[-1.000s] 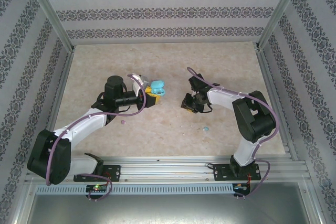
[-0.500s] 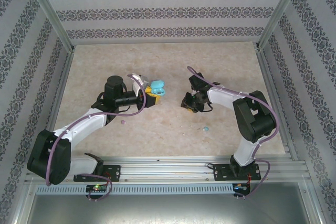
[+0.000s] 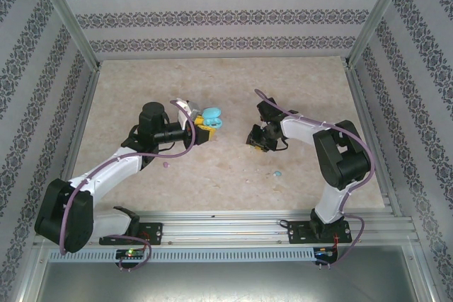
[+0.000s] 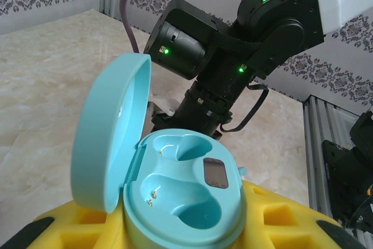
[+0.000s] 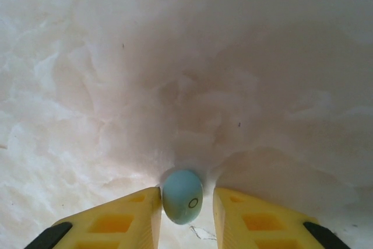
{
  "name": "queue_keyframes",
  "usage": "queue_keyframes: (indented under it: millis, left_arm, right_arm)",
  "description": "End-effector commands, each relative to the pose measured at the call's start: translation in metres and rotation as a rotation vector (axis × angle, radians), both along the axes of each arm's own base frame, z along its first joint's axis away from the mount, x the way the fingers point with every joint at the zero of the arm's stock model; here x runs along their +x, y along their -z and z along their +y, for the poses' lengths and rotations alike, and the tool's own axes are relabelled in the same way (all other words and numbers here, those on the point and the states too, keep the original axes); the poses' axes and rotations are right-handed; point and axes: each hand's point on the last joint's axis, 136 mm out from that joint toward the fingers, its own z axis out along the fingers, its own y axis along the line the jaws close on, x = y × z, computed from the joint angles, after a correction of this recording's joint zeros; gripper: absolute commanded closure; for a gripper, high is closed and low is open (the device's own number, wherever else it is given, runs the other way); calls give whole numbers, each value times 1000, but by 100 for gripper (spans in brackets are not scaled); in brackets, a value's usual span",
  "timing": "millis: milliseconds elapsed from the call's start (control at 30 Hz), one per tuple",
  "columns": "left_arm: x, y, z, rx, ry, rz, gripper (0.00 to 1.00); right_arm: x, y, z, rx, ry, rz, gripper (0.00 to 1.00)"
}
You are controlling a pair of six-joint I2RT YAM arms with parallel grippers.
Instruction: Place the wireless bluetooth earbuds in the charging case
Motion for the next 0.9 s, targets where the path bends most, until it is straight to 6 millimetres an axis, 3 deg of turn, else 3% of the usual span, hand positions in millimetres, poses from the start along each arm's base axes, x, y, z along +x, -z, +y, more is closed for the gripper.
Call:
queue_keyframes:
  millis: [0,200,400,533,667,867]
  left_arm:
    - [-5,-4,1,-1,3,-15,84]
    - [-6,-4,1,3,3,-12,84]
    - [-5,-4,1,4,6,-19,84]
    - [-6,-8,-1,-13,20,-38,84]
    - [-3,-14,-4,-42,32,-85,84]
    - [7,-25,-9,-82,39,-166,84]
  right_arm:
    - [5,5,2,2,-22,0,72]
    - [6,13,5,14,-34,13,78]
    - [8,-1,8,23,-54,-24,85]
    - [10,-29,5,15,-67,-74,89]
    - [7,-70,0,-4,-68,-166,90]
    - [-17,-131,-2,-4,-100,-283,90]
